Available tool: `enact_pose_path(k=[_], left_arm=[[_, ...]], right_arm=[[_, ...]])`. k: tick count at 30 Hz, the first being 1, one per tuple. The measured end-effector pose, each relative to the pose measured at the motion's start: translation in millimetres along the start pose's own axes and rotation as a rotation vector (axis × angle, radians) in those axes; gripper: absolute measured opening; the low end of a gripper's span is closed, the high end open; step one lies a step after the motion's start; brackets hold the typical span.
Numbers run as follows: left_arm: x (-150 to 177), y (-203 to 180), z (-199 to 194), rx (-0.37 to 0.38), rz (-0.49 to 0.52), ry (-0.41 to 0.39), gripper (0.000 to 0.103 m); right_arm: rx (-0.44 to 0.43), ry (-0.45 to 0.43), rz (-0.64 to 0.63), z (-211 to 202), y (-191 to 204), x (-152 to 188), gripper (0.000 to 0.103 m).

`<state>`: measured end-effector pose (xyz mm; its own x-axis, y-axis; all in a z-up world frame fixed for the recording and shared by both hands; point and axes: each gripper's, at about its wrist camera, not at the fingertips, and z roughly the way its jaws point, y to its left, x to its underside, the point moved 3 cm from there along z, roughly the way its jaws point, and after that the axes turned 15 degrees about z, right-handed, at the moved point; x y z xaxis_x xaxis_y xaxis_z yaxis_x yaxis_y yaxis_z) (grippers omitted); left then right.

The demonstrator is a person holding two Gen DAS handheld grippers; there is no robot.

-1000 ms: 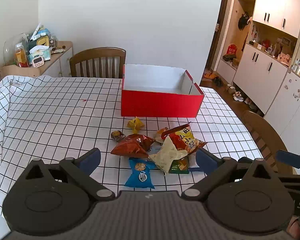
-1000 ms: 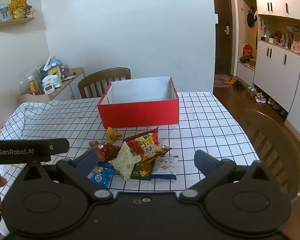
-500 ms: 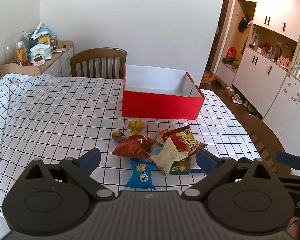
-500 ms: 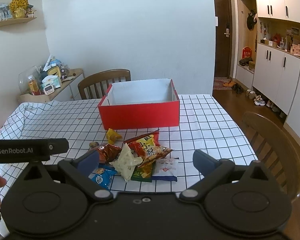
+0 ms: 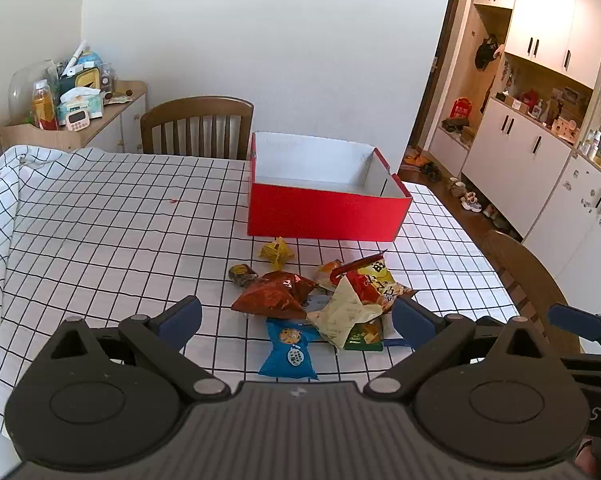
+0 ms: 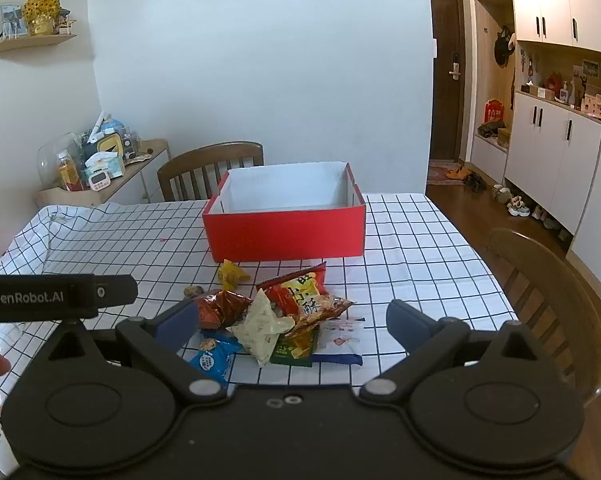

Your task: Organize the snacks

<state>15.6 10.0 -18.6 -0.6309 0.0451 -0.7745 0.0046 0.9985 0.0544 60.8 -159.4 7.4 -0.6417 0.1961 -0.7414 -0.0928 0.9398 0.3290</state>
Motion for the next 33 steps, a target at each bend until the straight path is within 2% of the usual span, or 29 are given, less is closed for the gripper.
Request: enact_pose_path(k=[9, 12, 17, 25, 30, 33], left_arm=[[-3.1, -3.5, 13.2, 0.009, -0.010, 0.014, 0.102], [-5.0, -2.7, 24.5, 0.016, -0.025, 0.039, 0.102], [-5.8, 1.4, 50.7, -0.004, -0.045, 0.090, 0.102], [-5.2, 11.2, 101.3, -0.007, -0.015, 0.169, 0.102], [-7.4, 22.6, 141.0, 0.047, -0.003, 0.231, 0.102], [-7.5, 27.0, 161.1, 0.053, 0.005, 0.261, 0.101]], right_arm=[[-0.019, 0.016, -0.025, 10.9, -1.3, -3.8, 0.100], [-0.040, 0.038, -0.031, 21.5, -5.4, -7.0, 0.100], [-0.067, 0.071, -0.075, 45.7, -10.5, -12.2, 0.095], [-0.144, 0.188, -0.143, 97.9, -16.3, -13.2, 0.082], [-0.184, 0.261, -0.182, 128.8, -9.8, -10.4, 0.078], [-0.216, 0.306, -0.213, 144.4, -4.4, -7.0, 0.075]])
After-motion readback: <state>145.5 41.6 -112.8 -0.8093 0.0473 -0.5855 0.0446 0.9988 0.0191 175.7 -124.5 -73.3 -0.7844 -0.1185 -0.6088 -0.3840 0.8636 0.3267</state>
